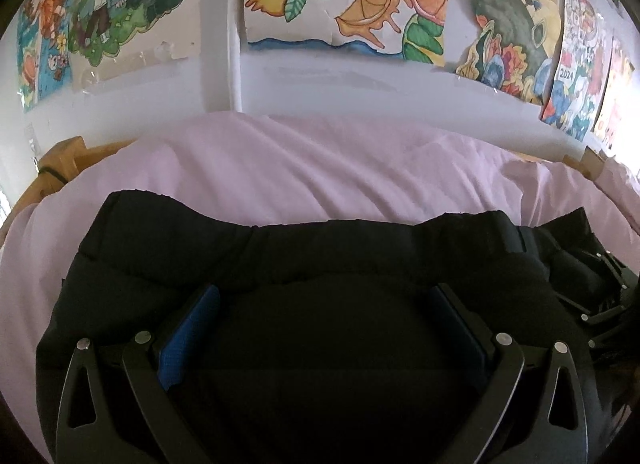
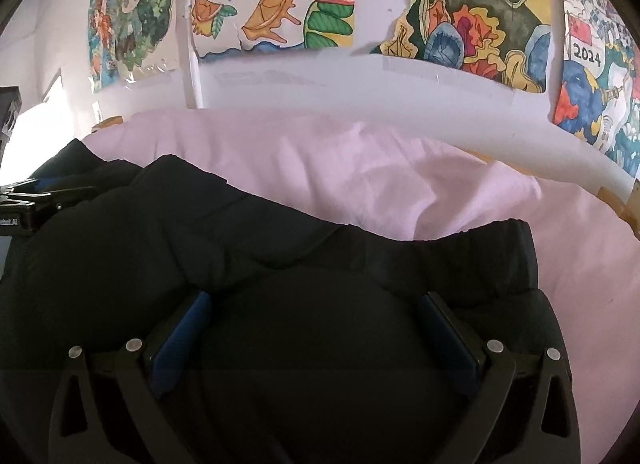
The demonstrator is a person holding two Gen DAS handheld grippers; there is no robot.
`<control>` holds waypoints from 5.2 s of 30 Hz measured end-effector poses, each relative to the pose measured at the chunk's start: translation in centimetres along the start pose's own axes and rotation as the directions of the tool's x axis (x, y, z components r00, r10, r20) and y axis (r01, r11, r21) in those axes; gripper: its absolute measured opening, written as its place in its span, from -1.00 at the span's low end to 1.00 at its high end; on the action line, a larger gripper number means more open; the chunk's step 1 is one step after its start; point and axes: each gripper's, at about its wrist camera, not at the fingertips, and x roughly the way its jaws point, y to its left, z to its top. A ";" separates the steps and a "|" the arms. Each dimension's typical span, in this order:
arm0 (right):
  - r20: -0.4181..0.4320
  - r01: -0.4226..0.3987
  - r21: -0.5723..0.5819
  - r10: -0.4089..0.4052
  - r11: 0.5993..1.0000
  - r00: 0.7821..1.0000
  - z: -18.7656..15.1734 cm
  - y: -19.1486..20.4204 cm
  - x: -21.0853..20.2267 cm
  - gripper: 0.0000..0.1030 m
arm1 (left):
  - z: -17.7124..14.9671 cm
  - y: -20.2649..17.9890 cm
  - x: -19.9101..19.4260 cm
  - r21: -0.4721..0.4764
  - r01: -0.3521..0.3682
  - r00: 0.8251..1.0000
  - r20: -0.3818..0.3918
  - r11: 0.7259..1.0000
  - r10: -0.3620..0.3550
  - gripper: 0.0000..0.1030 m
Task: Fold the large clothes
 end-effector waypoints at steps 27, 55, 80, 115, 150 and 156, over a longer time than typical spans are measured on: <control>0.075 0.049 -0.026 -0.047 0.998 0.996 -1.2 0.9 -2.3 1.00 | -1.4 -1.6 -0.8 0.049 -0.057 0.997 0.057 0.997 0.054 0.98; 0.062 -0.211 0.111 0.205 0.971 0.977 -2.2 -5.8 -15.2 1.00 | -1.0 -5.9 -12.7 -0.168 -0.012 0.998 -0.056 0.986 0.003 0.98; -0.139 -0.239 0.322 0.295 0.916 0.945 -8.7 -11.1 -11.8 1.00 | -6.3 4.2 -16.3 -0.206 -0.153 0.988 -0.035 0.966 0.149 0.98; -0.178 -0.435 0.424 0.544 0.794 0.820 -11.4 -12.3 -8.8 1.00 | -7.2 9.1 -12.1 -0.084 0.130 0.945 -0.290 0.988 -0.149 0.98; -0.044 -0.322 0.490 0.392 0.810 0.919 -11.1 -8.7 -14.6 -0.50 | -6.2 7.0 -14.8 -0.219 0.124 0.950 -0.255 0.968 -0.180 -0.63; 0.003 -0.332 0.440 0.369 0.834 0.930 -10.7 -7.2 -18.0 -0.56 | -5.7 4.5 -16.8 -0.197 0.126 0.957 -0.234 0.972 -0.171 -0.67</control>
